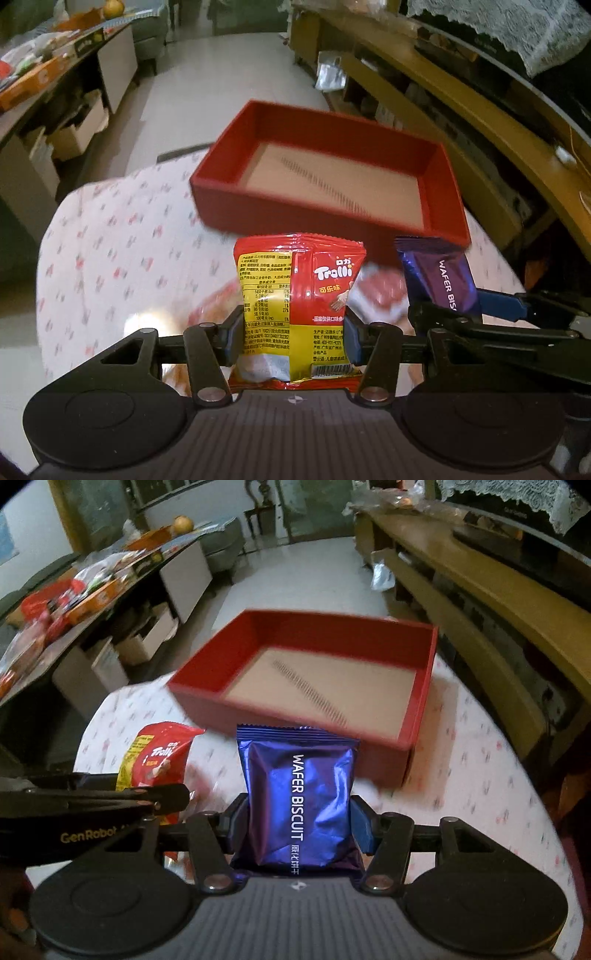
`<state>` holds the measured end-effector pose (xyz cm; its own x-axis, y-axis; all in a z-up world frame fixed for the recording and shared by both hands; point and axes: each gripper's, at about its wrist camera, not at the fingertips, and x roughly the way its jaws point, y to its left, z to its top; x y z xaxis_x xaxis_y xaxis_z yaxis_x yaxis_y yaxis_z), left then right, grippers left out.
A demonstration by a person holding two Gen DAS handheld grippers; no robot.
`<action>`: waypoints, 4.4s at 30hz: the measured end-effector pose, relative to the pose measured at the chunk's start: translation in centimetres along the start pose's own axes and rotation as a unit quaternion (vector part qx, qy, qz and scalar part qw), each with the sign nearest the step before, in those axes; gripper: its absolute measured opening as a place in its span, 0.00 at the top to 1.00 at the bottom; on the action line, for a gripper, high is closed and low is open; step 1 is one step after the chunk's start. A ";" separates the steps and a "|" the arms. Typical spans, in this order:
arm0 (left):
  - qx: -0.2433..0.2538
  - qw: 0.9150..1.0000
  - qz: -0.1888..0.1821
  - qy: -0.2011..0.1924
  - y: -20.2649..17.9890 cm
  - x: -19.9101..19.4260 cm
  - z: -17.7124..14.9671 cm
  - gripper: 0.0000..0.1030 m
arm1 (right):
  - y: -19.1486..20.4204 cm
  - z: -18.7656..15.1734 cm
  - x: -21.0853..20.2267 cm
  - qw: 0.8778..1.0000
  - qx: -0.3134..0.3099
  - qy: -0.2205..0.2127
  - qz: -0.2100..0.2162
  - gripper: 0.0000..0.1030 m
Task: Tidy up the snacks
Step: 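Carry both snacks into the red box and open both tools, then grasp the red bread pack with left tool while right tool grasps the sausage tray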
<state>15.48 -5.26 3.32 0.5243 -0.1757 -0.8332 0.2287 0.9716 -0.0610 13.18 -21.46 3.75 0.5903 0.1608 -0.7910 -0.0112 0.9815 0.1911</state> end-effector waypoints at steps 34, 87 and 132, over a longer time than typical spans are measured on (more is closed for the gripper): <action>-0.018 0.999 0.035 0.013 1.4 14.6 10.7 0.44 | -3.8 10.9 15.8 0.999 -0.004 0.028 -0.040 0.32; 0.087 0.992 -0.021 0.088 4.0 9.6 1.0 0.14 | -1.2 1.0 5.3 0.995 0.050 0.087 0.022 0.19; 0.072 0.988 -0.036 0.128 2.8 7.9 -1.6 0.32 | -4.2 -3.8 5.6 0.987 -0.035 0.155 -0.041 0.22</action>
<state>18.94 -3.70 -4.36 0.2820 -0.1800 -0.9424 0.3824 0.9219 -0.0616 13.49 -24.32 -3.73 0.3171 0.0947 -0.9436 -0.0359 0.9955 0.0878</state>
